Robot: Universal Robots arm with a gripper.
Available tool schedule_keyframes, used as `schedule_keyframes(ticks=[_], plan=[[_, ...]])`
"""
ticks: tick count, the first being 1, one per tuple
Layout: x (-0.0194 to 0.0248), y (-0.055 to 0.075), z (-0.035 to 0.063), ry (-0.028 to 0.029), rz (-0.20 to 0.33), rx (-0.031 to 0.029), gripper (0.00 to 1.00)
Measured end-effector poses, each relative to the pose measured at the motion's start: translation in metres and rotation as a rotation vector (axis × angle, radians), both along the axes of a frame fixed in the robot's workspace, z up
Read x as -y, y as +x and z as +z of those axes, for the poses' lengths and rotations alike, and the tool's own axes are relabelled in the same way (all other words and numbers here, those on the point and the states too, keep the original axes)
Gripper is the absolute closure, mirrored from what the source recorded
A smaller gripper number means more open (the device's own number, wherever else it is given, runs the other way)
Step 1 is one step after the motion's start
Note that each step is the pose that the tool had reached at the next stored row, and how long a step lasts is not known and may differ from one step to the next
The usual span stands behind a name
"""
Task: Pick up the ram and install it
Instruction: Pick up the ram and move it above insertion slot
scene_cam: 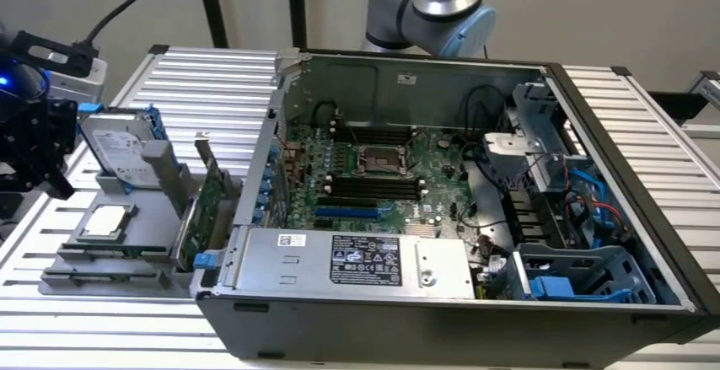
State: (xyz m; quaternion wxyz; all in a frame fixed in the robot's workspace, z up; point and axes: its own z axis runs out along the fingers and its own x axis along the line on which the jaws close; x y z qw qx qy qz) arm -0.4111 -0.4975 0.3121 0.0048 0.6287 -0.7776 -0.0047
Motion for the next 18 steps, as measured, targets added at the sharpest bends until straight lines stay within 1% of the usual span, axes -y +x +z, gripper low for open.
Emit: schedule_keyframes(ticks=[2, 3, 8, 18], plan=[[0.0018, 0.000, -0.0018, 0.0000, 0.010, 0.0034, 1.00], [0.0028, 0.000, -0.0032, 0.0001, 0.013, 0.0038, 1.00], [0.0081, 0.001, -0.0122, 0.0002, 0.023, 0.0039, 1.00], [0.0173, 0.010, -0.0296, 0.0005, 0.033, 0.0038, 1.00]])
